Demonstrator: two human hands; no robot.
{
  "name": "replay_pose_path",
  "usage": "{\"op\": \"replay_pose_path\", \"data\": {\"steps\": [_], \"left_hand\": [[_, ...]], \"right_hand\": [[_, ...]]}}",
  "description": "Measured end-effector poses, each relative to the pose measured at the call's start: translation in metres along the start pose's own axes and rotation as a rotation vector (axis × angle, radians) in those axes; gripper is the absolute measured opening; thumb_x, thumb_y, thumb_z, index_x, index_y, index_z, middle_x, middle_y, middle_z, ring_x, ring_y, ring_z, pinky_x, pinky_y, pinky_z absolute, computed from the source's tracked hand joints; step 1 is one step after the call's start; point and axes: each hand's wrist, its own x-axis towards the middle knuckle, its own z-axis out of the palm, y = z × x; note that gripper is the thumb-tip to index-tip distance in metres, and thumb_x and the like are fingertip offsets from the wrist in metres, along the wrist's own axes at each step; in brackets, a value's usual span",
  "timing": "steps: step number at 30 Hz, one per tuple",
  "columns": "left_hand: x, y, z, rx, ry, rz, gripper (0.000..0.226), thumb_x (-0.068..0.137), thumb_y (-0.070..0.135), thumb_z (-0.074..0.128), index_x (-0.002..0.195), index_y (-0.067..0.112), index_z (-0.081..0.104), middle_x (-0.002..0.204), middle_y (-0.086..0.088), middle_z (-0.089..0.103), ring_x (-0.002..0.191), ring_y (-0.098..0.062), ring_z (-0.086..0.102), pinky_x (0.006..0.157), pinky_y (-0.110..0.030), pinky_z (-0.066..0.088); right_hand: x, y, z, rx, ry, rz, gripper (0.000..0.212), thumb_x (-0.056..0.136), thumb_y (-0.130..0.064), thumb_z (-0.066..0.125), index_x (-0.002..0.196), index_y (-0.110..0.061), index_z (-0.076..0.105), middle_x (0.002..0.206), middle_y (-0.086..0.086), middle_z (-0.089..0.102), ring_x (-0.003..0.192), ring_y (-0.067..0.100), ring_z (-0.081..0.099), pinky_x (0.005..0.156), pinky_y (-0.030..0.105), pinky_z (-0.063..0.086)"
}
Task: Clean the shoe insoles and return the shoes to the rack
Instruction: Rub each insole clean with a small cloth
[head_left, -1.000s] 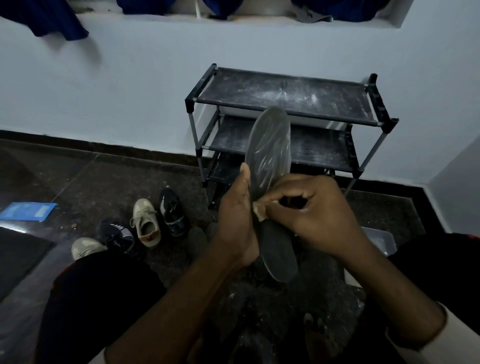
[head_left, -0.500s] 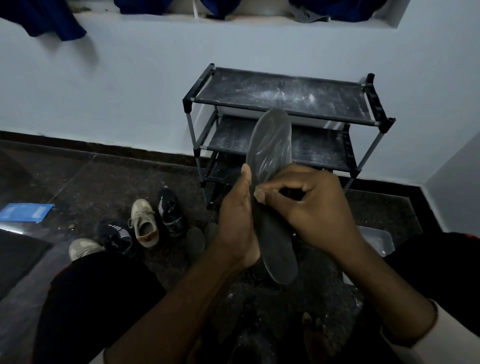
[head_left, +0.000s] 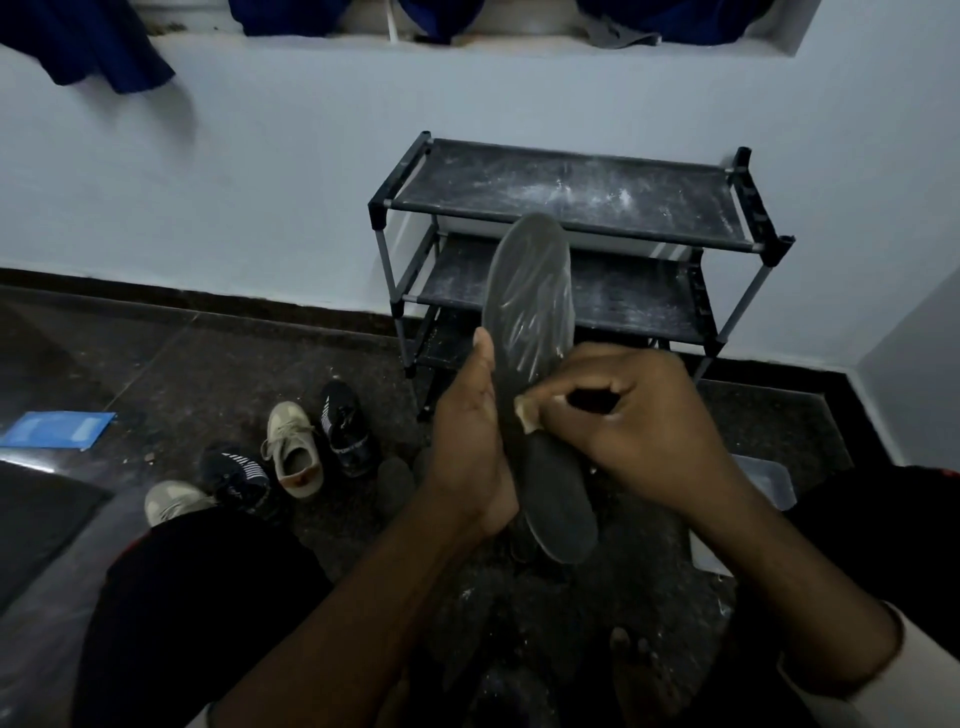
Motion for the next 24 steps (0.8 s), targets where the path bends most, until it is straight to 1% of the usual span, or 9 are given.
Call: {"op": "replay_pose_path", "data": {"steps": [3, 5, 8, 12, 14, 17, 19, 22, 24], "left_hand": [[0.001, 0.0, -0.002, -0.025, -0.008, 0.019, 0.06, 0.107, 0.049, 0.03, 0.137, 0.005, 0.058, 0.129, -0.017, 0.066, 0.118, -0.027, 0.065, 0.096, -0.036, 0.056], [0.002, 0.003, -0.004, -0.031, 0.003, 0.033, 0.061, 0.107, 0.05, 0.029, 0.122, 0.007, 0.07, 0.117, -0.016, 0.071, 0.107, -0.026, 0.07, 0.088, -0.035, 0.059], [0.003, 0.003, -0.006, -0.027, 0.022, 0.009, 0.071, 0.105, 0.055, 0.025, 0.104, 0.009, 0.079, 0.117, -0.021, 0.071, 0.11, -0.03, 0.069, 0.096, -0.04, 0.056], [0.006, 0.002, -0.009, -0.05, 0.033, -0.002, 0.076, 0.104, 0.059, 0.022, 0.121, 0.002, 0.069, 0.132, -0.031, 0.059, 0.128, -0.042, 0.056, 0.103, -0.048, 0.05], [0.007, 0.002, -0.01, -0.06, 0.025, -0.001, 0.076, 0.103, 0.058, 0.022, 0.119, 0.001, 0.07, 0.131, -0.032, 0.06, 0.128, -0.042, 0.055, 0.107, -0.05, 0.046], [0.01, 0.007, -0.01, -0.076, 0.001, 0.009, 0.073, 0.103, 0.059, 0.024, 0.134, 0.002, 0.059, 0.134, -0.031, 0.059, 0.128, -0.042, 0.056, 0.114, -0.052, 0.039], [0.013, 0.015, -0.013, -0.088, -0.008, 0.032, 0.077, 0.102, 0.062, 0.022, 0.14, 0.002, 0.053, 0.137, -0.029, 0.057, 0.129, -0.041, 0.056, 0.113, -0.051, 0.04], [0.019, 0.027, -0.018, -0.122, -0.016, 0.04, 0.081, 0.1, 0.067, 0.023, 0.141, 0.003, 0.051, 0.138, -0.024, 0.059, 0.128, -0.034, 0.058, 0.108, -0.045, 0.048], [0.02, 0.03, -0.019, -0.115, -0.002, 0.035, 0.08, 0.101, 0.067, 0.025, 0.14, 0.002, 0.052, 0.135, -0.022, 0.061, 0.126, -0.032, 0.06, 0.105, -0.042, 0.05]], "right_hand": [[0.002, 0.0, 0.002, 0.013, 0.05, 0.028, 0.008, 0.084, -0.012, 0.081, 0.088, -0.019, 0.082, 0.084, -0.011, 0.074, 0.081, 0.009, 0.07, 0.076, 0.039, 0.057], [-0.003, -0.003, 0.01, -0.006, 0.027, 0.038, 0.008, 0.084, -0.017, 0.082, 0.089, -0.024, 0.082, 0.086, -0.014, 0.075, 0.086, 0.009, 0.069, 0.083, 0.041, 0.055], [-0.005, -0.002, 0.012, 0.09, 0.074, 0.127, 0.008, 0.083, -0.016, 0.083, 0.087, -0.024, 0.082, 0.084, -0.013, 0.076, 0.083, 0.01, 0.071, 0.096, 0.039, 0.055], [-0.005, 0.001, 0.012, 0.171, 0.042, 0.239, 0.008, 0.084, -0.017, 0.082, 0.087, -0.024, 0.082, 0.089, -0.013, 0.076, 0.089, 0.006, 0.072, 0.086, 0.035, 0.056], [-0.006, 0.001, 0.013, 0.205, 0.016, 0.254, 0.008, 0.084, -0.016, 0.081, 0.087, -0.023, 0.082, 0.091, -0.013, 0.076, 0.089, 0.005, 0.072, 0.079, 0.032, 0.054], [-0.005, 0.001, 0.011, 0.184, -0.007, 0.213, 0.009, 0.082, -0.012, 0.083, 0.087, -0.019, 0.082, 0.09, -0.011, 0.077, 0.09, 0.006, 0.072, 0.085, 0.031, 0.057], [-0.005, 0.001, 0.009, 0.186, -0.066, 0.199, 0.008, 0.081, -0.012, 0.083, 0.088, -0.018, 0.083, 0.091, -0.01, 0.077, 0.091, 0.006, 0.072, 0.086, 0.031, 0.057], [-0.008, 0.0, 0.009, 0.179, -0.164, 0.221, 0.008, 0.081, -0.016, 0.083, 0.089, -0.019, 0.083, 0.09, -0.01, 0.077, 0.087, 0.006, 0.073, 0.077, 0.026, 0.055], [-0.009, -0.001, 0.01, 0.156, -0.139, 0.205, 0.009, 0.082, -0.017, 0.083, 0.089, -0.021, 0.083, 0.087, -0.009, 0.076, 0.084, 0.008, 0.072, 0.076, 0.03, 0.057]]}}
